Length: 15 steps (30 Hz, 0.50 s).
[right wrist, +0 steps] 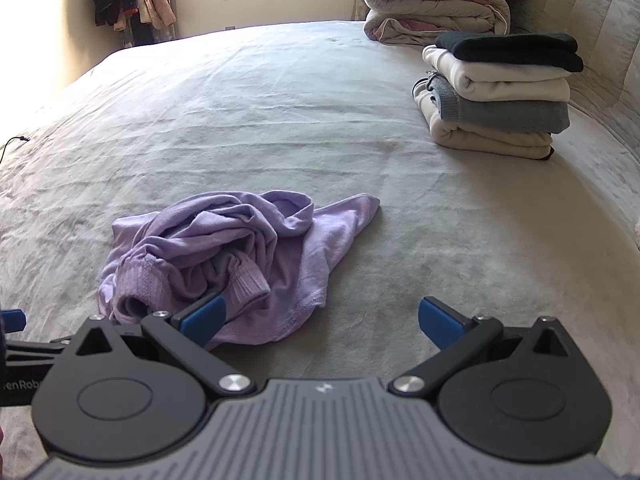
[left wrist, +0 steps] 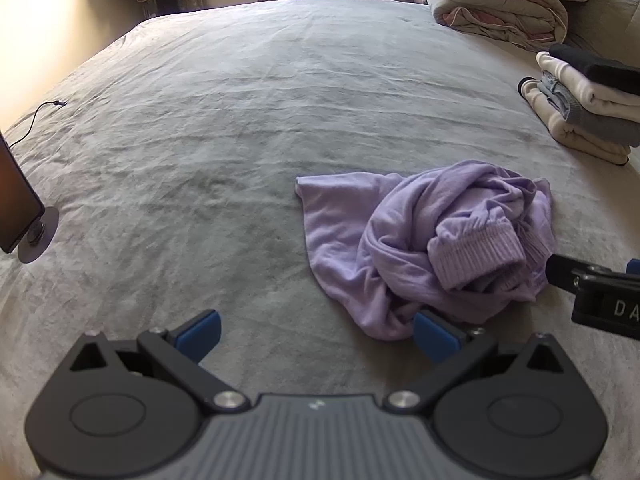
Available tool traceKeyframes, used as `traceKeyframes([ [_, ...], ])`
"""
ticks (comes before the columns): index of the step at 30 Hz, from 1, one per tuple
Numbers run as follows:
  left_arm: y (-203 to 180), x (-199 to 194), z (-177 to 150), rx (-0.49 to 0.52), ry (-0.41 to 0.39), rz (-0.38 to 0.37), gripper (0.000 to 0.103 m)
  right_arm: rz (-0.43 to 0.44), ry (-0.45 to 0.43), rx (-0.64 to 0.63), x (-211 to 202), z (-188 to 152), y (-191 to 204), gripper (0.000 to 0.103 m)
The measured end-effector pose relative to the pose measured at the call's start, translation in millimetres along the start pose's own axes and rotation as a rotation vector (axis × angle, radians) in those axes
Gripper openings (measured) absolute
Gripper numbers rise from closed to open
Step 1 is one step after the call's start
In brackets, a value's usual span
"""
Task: Fold clothes
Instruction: 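Move both grippers toward the crumpled lavender garment on the bed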
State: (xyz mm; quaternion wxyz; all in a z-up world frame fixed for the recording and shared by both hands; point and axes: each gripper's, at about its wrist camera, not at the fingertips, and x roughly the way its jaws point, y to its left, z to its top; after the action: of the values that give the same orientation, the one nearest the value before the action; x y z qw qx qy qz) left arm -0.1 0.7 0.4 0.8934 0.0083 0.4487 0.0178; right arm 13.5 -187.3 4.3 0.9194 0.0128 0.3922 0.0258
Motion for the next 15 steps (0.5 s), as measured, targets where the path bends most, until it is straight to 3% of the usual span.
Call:
traceKeyframes([
  [15, 17.1, -2.9, 13.6, -0.046, -0.001, 0.004, 0.102, -0.009, 0.016, -0.004, 9.2, 3.3, -2.3, 0.103],
])
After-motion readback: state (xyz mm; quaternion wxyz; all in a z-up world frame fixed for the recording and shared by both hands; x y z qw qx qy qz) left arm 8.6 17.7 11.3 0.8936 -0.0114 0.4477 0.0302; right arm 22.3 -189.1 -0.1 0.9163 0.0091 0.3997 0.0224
